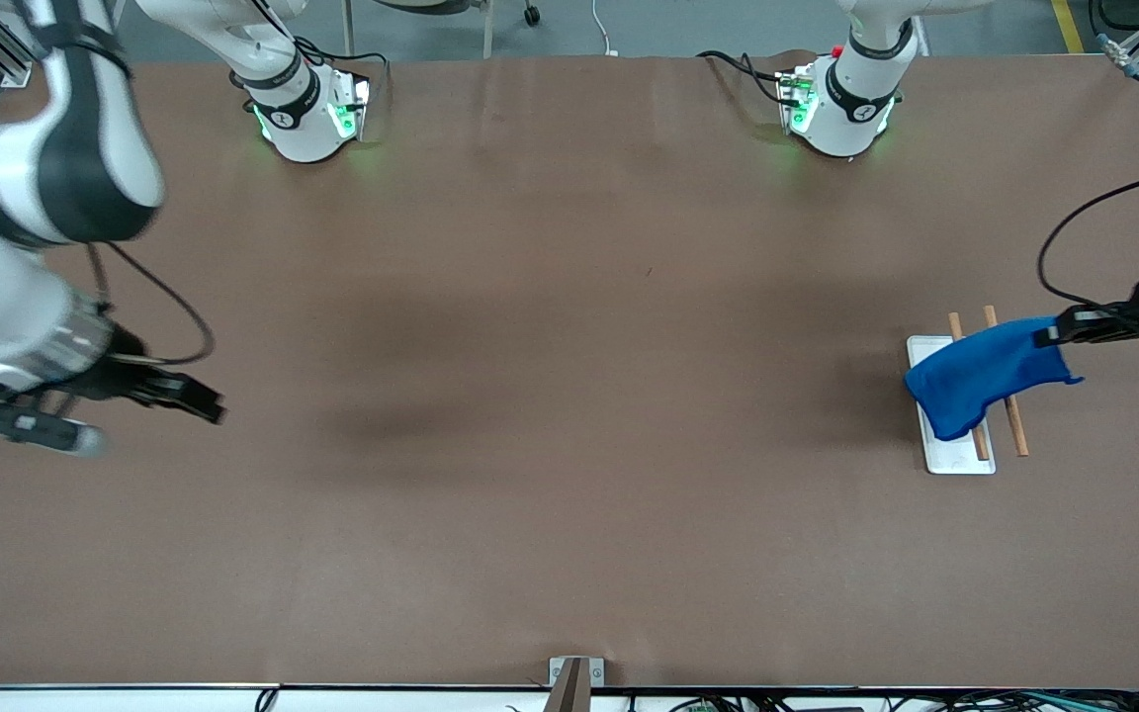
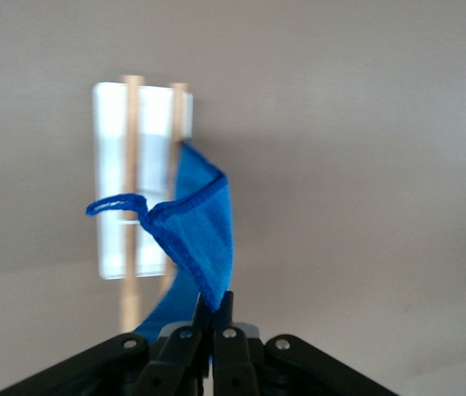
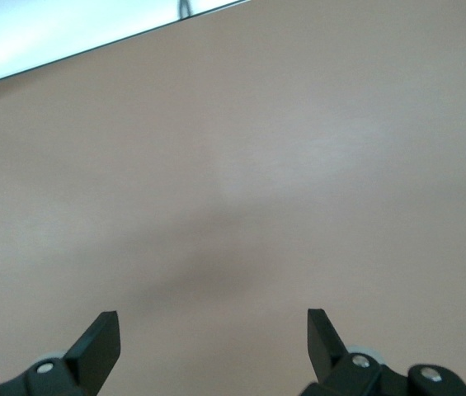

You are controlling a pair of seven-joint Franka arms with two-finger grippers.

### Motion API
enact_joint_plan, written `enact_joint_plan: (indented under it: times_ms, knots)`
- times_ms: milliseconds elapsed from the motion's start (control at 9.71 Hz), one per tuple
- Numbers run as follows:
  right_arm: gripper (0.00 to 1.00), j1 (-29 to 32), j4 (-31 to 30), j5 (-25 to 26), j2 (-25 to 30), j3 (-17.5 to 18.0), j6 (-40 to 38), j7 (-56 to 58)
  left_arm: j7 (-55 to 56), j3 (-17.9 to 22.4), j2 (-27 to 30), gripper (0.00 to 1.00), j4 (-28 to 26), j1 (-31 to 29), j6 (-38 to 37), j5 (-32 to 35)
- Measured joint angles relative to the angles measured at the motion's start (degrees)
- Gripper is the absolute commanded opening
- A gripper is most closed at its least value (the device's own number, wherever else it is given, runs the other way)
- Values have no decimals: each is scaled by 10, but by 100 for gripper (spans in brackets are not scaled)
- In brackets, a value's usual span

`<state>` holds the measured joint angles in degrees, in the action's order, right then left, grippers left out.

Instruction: Right arm passes towel to left arm to hang

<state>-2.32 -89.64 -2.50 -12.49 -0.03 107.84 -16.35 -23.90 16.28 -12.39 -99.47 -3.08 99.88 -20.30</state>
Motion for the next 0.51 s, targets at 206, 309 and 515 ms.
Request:
enact_joint_plan:
  times_ms: [206, 309, 515]
  knots:
    - [100, 7, 2, 0, 47, -33, -59, 31, -64, 36, -26, 0, 11, -14, 8, 1]
    - [100, 8, 2, 1, 70, -42, -83, 37, -83, 44, -40, 0, 12, -21, 25, 1]
    - [100, 15, 6, 2, 106, -59, -138, 77, -93, 50, -68, 13, 13, -25, 72, 1]
